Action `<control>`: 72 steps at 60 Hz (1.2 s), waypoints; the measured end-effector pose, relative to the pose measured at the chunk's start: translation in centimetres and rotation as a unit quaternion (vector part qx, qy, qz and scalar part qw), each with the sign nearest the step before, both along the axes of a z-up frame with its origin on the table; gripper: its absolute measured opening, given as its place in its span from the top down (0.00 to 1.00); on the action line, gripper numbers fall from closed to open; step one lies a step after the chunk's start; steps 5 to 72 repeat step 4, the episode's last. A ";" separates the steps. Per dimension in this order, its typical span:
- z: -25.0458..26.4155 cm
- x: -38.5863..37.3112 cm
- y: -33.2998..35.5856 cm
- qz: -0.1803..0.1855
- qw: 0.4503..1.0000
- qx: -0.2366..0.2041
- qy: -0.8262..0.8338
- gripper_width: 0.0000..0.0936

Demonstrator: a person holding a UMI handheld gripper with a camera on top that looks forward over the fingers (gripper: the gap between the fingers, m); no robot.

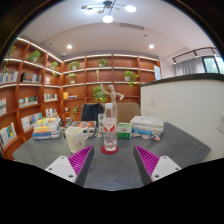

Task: Pour water

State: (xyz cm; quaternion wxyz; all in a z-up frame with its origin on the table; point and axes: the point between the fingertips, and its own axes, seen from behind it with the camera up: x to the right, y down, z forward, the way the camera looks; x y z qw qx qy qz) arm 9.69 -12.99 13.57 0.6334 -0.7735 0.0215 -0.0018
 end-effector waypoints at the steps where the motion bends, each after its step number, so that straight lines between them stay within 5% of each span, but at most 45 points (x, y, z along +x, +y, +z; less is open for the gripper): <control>1: 0.1 0.0 0.0 -0.001 1.000 0.001 0.001 0.11; 72: 0.4 0.0 0.0 -0.002 1.000 0.007 0.006 0.11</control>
